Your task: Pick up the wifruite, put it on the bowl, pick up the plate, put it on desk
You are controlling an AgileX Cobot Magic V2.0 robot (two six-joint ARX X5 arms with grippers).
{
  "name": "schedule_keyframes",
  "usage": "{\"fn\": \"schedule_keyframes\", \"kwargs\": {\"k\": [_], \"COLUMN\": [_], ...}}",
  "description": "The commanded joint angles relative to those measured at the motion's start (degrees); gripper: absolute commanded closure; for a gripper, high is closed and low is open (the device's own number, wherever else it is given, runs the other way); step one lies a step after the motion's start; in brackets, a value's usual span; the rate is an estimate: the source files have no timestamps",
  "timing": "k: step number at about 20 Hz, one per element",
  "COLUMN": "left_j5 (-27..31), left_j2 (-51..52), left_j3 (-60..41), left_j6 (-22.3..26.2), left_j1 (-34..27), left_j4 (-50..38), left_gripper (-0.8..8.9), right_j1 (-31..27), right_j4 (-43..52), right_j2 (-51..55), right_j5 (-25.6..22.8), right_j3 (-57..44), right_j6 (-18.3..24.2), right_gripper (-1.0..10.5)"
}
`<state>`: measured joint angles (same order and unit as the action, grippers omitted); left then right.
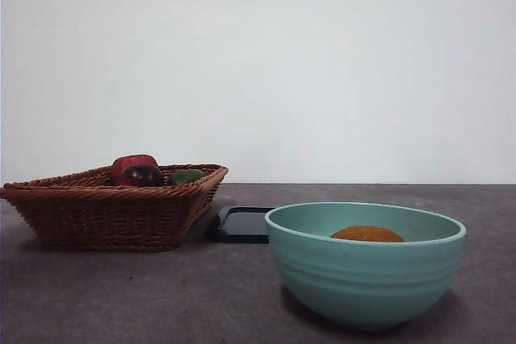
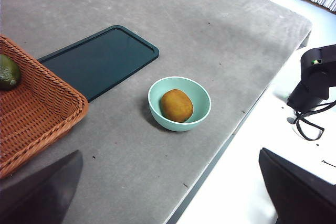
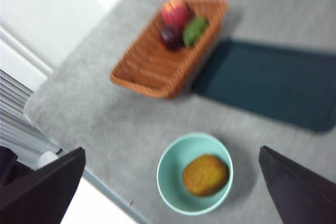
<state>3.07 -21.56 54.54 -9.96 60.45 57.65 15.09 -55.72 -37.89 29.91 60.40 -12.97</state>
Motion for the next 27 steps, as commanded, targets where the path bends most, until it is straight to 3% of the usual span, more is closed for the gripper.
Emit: {"fn": "schedule_keyframes", "kwargs": {"k": [1,3,5,9,15,22,27], "left_j5": [-0.07,-0.07,-0.07,-0.07,-0.07,-0.07,-0.07], "left_j2": [-0.07,-0.07,-0.07,-0.07,-0.07,-0.07,-0.07], "left_j3": [0.35,0.35,0.35,0.35,0.35,0.35,0.35], "left_j6": [0.50,0.72,0.72,0.72,0.74,0.74,0.92], "left_j1": [0.66,0.66,0.66,0.66,0.66,0.66,0.66], "left_j4": [-0.57,-0.59,-0.59,-0.57,-0.57,-0.57,-0.57], "left_gripper": [1.57,1.57,1.57,1.57,1.57,1.57,1.57], "right_j1": [1.11,2.40,3.50,5.35,10.10,13.42,14.84], "right_j4": [0.31,0.31,0.13,-0.50,-4.11,-4.33,-3.58], "right_j2": [-4.46,-9.29,-14.47,-24.92,-37.40,-46.82,-51.21], "right_j5": [0.11,-1.25,-5.57,-6.64,-16.04,-17.29,-21.16], "right_j3": [0.96,0.96,0.96,0.96,0.94,0.94,0.94], "right_j6": [-2.05,-2.10,-2.51,0.33,5.03,7.43,7.67], "right_gripper": [2.9,2.9,2.9,2.9,2.9,2.9,2.9]}}
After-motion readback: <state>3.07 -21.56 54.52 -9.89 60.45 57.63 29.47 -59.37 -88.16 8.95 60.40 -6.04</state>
